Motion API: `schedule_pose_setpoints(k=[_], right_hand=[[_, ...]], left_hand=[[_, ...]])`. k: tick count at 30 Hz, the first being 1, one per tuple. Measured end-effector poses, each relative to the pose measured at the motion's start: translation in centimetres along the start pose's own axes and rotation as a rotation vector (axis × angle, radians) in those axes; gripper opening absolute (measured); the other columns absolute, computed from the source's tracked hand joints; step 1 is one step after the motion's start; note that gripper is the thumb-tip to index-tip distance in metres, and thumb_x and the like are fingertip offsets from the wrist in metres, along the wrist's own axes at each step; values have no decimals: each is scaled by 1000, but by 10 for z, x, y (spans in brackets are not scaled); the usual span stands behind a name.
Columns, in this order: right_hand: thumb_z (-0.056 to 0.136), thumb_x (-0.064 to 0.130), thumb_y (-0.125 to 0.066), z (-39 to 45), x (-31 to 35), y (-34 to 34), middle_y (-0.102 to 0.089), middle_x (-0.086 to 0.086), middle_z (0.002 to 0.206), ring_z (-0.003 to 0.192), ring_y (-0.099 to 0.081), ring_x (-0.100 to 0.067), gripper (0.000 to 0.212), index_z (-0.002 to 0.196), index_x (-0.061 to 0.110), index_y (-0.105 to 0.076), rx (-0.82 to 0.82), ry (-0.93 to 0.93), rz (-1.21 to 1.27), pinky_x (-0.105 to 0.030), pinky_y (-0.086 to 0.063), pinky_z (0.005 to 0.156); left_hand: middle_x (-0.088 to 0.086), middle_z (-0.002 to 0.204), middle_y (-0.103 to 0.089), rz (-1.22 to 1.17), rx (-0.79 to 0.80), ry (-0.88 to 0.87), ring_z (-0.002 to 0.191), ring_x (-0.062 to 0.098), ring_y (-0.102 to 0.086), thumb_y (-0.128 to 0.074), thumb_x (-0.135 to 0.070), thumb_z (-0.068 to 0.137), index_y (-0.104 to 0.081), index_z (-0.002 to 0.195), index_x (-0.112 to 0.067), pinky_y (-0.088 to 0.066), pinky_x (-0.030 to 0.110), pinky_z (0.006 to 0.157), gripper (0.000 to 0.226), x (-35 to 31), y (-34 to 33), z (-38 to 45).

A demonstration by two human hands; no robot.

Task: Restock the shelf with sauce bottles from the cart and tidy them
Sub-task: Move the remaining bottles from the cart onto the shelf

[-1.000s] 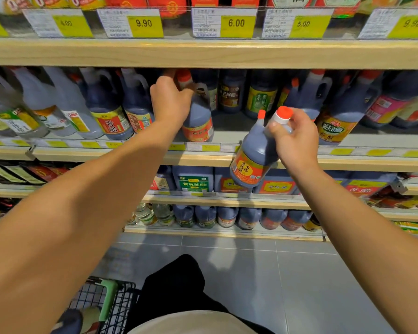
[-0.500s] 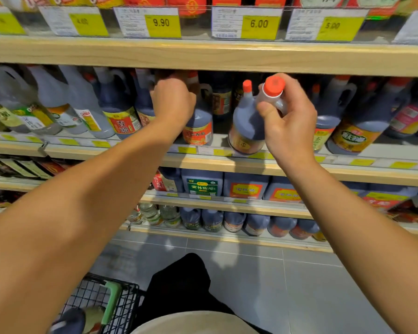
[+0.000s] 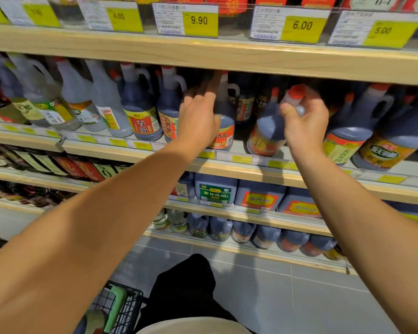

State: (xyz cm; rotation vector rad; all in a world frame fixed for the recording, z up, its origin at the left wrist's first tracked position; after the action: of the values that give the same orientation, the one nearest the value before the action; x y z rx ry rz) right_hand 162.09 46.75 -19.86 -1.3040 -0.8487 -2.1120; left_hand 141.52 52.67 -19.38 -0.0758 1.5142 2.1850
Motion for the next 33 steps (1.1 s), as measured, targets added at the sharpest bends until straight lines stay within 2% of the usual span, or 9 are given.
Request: schedule_pose_setpoints(k=[4, 6, 9, 13, 18, 22, 27, 30, 33], right_hand=[[80, 30, -60, 23, 5, -22, -69, 2, 97, 86, -58, 2, 33, 107, 13, -69, 22, 25, 40, -8, -42, 76], [88, 27, -60, 32, 7, -31, -68, -5, 108, 96, -59, -3, 32, 114, 10, -66, 64, 43, -12, -3, -37, 77], [91, 25, -59, 39, -2, -32, -60, -12, 127, 117, -55, -25, 38, 126, 11, -58, 173, 60, -268, -21, -41, 93], [77, 29, -73, 20, -10, -4, -55, -7, 134, 121, -53, -26, 73, 142, 19, -40, 290, -160, -265, -38, -46, 101], [80, 33, -73, -57, -2, 41, -43, -7, 145, 131, -43, -24, 75, 143, 14, -36, 374, -143, -337, -32, -35, 108], [86, 33, -69, -134, 9, 70, -32, -4, 153, 140, -32, -24, 77, 149, 16, -29, 608, -139, -371, -35, -31, 111], [88, 37, -66, -211, 31, 83, -22, 0, 158, 142, -28, -25, 79, 151, 23, -21, 875, -85, -426, -44, -32, 113], [88, 37, -64, -253, 44, 76, -21, 1, 158, 144, -24, -22, 79, 152, 21, -21, 1015, -9, -448, -39, -28, 115], [85, 41, -64, -302, 59, 60, -29, -3, 155, 141, -29, -23, 77, 149, 17, -29, 1147, 94, -436, -35, -30, 112]], left_hand=[[10, 117, -57, -51, -21, -111, 113, 33, -43, -60, -19, 84, -43, 133, -13, -42, 44, 94, 52, 11, -10, -17], [6, 130, -53, -94, 13, -111, 126, 31, -38, -62, -21, 86, -36, 143, -16, -37, 42, 105, 62, 17, -14, -28], [2, 149, -39, -144, 94, -72, 139, 29, -28, -62, -25, 89, -25, 150, -20, -26, 40, 114, 72, 23, -15, -48], [6, 153, -34, -192, 176, 3, 141, 28, -24, -61, -29, 89, -22, 151, -22, -25, 40, 115, 74, 24, -2, -73], [3, 155, -31, -225, 194, 124, 143, 24, -24, -60, -32, 89, -25, 151, -22, -21, 37, 118, 72, 12, 20, -131], [3, 154, -33, -224, 190, 202, 142, 23, -27, -59, -35, 91, -27, 150, -20, -22, 38, 118, 69, -6, 49, -203], [-10, 155, -28, -188, 227, 488, 143, 17, -25, -57, -42, 90, -24, 149, -35, -29, 40, 115, 68, -8, 83, -297], [-8, 155, -28, -212, 200, 594, 144, 16, -24, -57, -39, 93, -25, 150, -31, -27, 38, 117, 67, -7, 110, -354], [2, 147, -43, -173, 119, 645, 139, 20, -35, -61, -31, 91, -30, 149, -22, -34, 35, 111, 67, 5, 137, -412]])
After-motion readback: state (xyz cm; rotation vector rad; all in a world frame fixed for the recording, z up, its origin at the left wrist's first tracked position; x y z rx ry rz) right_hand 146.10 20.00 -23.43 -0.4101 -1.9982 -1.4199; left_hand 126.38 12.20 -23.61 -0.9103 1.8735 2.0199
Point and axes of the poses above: each hand's wrist, its own z-axis towards the middle knuckle, its own y-axis out of the back of the hand, x = y × z, the point moved 3 cm from there along z, towards the middle knuckle
